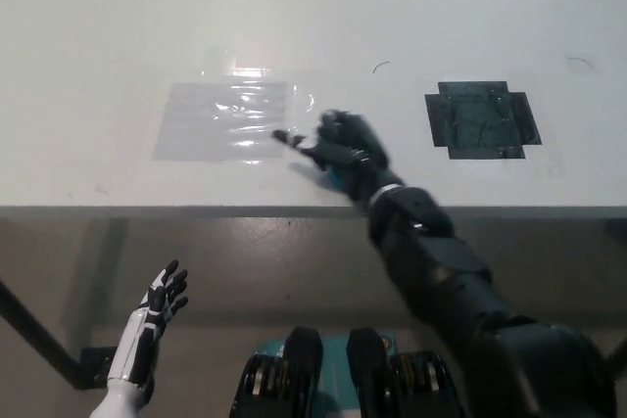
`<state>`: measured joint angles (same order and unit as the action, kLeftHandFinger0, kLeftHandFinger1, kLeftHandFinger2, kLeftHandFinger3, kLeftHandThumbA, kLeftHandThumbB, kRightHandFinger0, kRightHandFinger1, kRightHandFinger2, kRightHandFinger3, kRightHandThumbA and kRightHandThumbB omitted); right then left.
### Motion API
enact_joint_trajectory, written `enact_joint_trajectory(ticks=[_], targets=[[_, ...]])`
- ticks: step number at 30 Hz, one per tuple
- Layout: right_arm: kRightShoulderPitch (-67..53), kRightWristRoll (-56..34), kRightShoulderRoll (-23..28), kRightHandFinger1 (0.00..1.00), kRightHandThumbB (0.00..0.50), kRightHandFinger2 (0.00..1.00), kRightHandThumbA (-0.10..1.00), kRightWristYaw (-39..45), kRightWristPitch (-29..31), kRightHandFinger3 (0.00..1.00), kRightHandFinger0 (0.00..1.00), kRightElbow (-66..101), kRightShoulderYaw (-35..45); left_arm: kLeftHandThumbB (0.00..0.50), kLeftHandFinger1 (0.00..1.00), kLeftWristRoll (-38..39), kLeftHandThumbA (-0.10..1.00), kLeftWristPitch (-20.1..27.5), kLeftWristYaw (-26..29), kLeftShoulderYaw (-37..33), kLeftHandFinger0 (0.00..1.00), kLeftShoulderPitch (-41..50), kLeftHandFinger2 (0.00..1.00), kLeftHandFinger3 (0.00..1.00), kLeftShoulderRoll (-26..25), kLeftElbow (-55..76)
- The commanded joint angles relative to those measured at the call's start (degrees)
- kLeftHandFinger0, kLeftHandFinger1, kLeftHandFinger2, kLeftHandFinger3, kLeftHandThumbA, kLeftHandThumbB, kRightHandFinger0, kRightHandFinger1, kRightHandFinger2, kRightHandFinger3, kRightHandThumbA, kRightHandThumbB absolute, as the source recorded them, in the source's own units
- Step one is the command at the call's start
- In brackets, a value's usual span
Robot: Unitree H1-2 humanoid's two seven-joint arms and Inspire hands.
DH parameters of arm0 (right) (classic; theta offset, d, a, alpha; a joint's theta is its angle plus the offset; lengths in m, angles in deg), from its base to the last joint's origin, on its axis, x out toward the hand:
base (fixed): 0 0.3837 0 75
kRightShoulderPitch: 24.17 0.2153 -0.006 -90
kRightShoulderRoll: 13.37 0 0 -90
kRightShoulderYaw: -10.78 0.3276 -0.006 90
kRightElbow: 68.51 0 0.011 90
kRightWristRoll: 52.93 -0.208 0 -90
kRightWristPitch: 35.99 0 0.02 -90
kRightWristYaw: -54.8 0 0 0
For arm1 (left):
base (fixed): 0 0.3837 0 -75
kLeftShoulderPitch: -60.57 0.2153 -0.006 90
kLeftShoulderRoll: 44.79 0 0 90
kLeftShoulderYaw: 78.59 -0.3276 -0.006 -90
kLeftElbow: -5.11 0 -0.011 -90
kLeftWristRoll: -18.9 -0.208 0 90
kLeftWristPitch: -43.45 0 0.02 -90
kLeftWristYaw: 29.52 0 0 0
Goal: A soft sponge is kept on the balc marked spot on the table infront of the robot and it uses its right hand fist to press down on it and drrags it across the table in a back and forth manner twice to clean it
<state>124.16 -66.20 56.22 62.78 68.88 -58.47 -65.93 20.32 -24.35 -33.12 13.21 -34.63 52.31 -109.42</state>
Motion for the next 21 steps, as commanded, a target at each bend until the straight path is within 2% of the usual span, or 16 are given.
enact_joint_trajectory(ticks=[1,4,5,6,8,10,12,15,17,19,21], targets=[[-4.0,-2.03,8.72,0.0,0.158,0.0,1.0,-3.64,-3.91,0.0,0.0,-2.19,2.47,0.47,1.0,0.17,1.0,2.51,-0.24,0.28,1.0,-0.78,1.0,1.0,-0.54,0.39],[-4.77,-3.25,11.84,0.0,0.173,0.0,1.0,-3.05,-4.61,0.0,0.0,-2.33,4.3,0.478,1.0,-0.18,1.0,1.91,-0.07,0.21,1.0,-0.63,1.0,1.0,-0.58,0.83],[-5.17,-3.35,13.23,0.0,0.17,0.0,1.0,-3.72,-4.54,0.03,0.0,-2.29,4.68,0.466,1.0,-0.22,1.0,2.34,-0.09,0.19,1.0,-0.73,1.0,1.0,-0.63,0.48],[-5.48,-3.83,14.14,0.0,0.156,0.06,1.0,-3.9,-4.6,0.11,0.0,-2.26,5.33,0.459,1.0,-0.17,1.0,2.41,-0.14,0.19,1.0,-0.77,1.0,1.0,-0.65,0.42],[-6.56,-4.18,16.61,0.0,0.139,0.08,1.0,-3.61,-4.41,0.14,0.0,-2.31,6.23,0.461,1.0,0.14,1.0,2.14,-0.26,0.24,1.0,-0.51,1.0,1.0,-0.56,0.73],[-7.42,-4.74,18.97,0.0,0.18,0.09,1.0,-3.3,-5.49,0.15,0.0,-2.41,7.18,0.464,1.0,0.0,1.0,2.33,-0.2,0.22,1.0,-0.59,1.0,1.0,-0.57,0.4],[-7.97,-5.47,20.59,0.0,0.185,0.09,1.0,-3.64,-5.92,0.16,0.0,-2.51,8.2,0.459,1.0,-0.02,1.0,2.44,-0.21,0.21,1.0,-0.6,1.0,1.0,-0.62,0.29],[-9.06,-6.61,23.1,0.0,0.15,0.1,1.0,-4.06,-5.15,0.18,0.0,-2.58,9.8,0.463,1.0,0.01,1.0,2.02,-0.08,0.3,1.0,-0.58,1.0,1.0,-0.55,0.74],[-9.75,-7.53,25.18,0.0,0.13,0.16,1.0,-4.85,-5.55,0.27,0.0,-2.68,11.21,0.457,1.0,-0.08,1.0,2.3,-0.02,0.32,1.0,-0.73,1.0,1.0,-0.6,0.6],[-10.52,-8.55,26.57,0.0,0.119,0.2,1.0,-4.29,-5.47,0.3,0.0,-2.67,12.54,0.462,1.0,-0.14,1.0,2.19,-0.06,0.28,1.0,-0.7,1.0,1.0,-0.65,0.65],[-10.86,-9.14,27.19,0.0,0.109,0.29,1.0,-4.31,-5.41,0.35,0.0,-2.67,13.41,0.459,1.0,-0.11,1.0,2.22,-0.15,0.25,1.0,-0.7,1.0,1.0,-0.69,0.6]])
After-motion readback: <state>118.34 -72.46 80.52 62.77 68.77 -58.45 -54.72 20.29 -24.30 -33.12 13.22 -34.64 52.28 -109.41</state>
